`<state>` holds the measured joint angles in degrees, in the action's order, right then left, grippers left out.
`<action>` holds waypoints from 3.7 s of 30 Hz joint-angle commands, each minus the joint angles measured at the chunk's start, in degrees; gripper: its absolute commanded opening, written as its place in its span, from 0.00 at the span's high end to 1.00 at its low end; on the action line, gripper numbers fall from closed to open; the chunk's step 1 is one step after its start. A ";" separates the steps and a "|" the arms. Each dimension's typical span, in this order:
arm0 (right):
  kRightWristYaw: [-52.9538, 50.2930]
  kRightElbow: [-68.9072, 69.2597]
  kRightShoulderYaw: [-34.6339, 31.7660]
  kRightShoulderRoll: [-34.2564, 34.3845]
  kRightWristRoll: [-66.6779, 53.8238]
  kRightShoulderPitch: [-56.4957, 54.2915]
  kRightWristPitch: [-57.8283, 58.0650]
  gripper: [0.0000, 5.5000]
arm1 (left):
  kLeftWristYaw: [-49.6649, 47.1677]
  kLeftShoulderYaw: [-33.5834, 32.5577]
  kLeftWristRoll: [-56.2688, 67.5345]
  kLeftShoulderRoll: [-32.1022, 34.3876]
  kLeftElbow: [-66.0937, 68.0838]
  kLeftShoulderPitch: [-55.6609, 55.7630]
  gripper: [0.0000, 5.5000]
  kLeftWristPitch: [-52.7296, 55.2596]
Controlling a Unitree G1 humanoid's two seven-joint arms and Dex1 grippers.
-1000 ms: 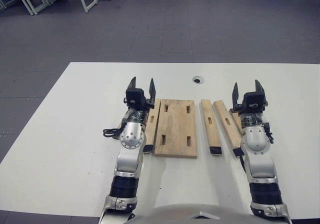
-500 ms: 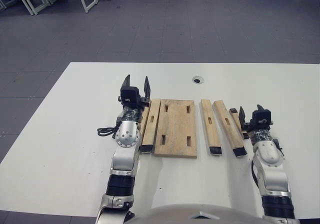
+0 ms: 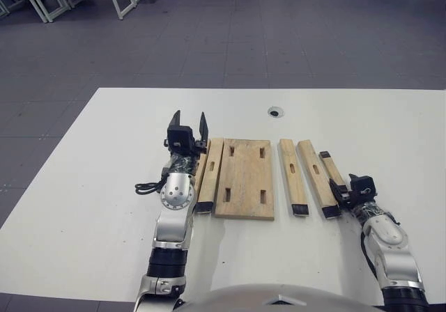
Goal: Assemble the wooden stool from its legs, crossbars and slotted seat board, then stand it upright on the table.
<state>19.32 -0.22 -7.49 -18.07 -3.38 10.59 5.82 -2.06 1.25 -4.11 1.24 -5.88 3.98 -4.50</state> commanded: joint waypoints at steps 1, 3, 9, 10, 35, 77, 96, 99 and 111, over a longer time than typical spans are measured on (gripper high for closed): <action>4.11 -0.48 0.10 1.26 -6.32 1.32 6.78 0.53 | -0.36 -0.44 -0.02 -0.08 -0.57 -0.23 0.47 1.02; 5.32 0.62 -0.67 1.94 -10.37 1.85 10.03 0.60 | -0.30 -0.43 -0.01 -0.08 -0.72 -0.29 0.47 1.12; 3.03 -1.79 -1.10 0.57 -9.05 1.81 11.31 0.77 | -0.26 -0.57 0.21 -0.09 -0.77 0.05 0.47 1.43; 2.76 -2.20 -0.99 0.44 -8.60 1.87 11.28 0.77 | -0.24 -0.62 0.28 -0.08 -0.79 0.17 0.47 1.47; 15.94 18.47 12.85 -2.19 -11.95 -20.00 6.18 0.77 | 8.55 -7.71 69.32 -6.95 -12.45 8.55 0.27 48.48; 21.73 18.64 17.51 -7.98 -6.74 -16.28 -3.46 0.56 | 6.73 -8.29 66.57 -3.62 -7.11 5.91 0.92 45.01; 10.78 12.95 12.73 -6.65 -1.80 -15.19 3.11 0.52 | 5.50 -12.79 38.79 15.63 -15.64 -1.28 0.92 40.09; 10.94 12.94 12.98 -6.80 -1.38 -14.95 2.94 0.52 | 5.80 -11.76 37.79 14.66 -15.04 -3.53 0.92 40.30; 11.29 13.08 13.54 -6.79 -0.36 -14.50 1.96 0.52 | 5.94 -10.91 34.54 11.64 -12.64 -1.10 0.92 38.92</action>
<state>30.47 12.67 5.77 -24.65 -4.43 -3.74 8.10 3.48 -9.87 31.61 12.85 -19.57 1.94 34.86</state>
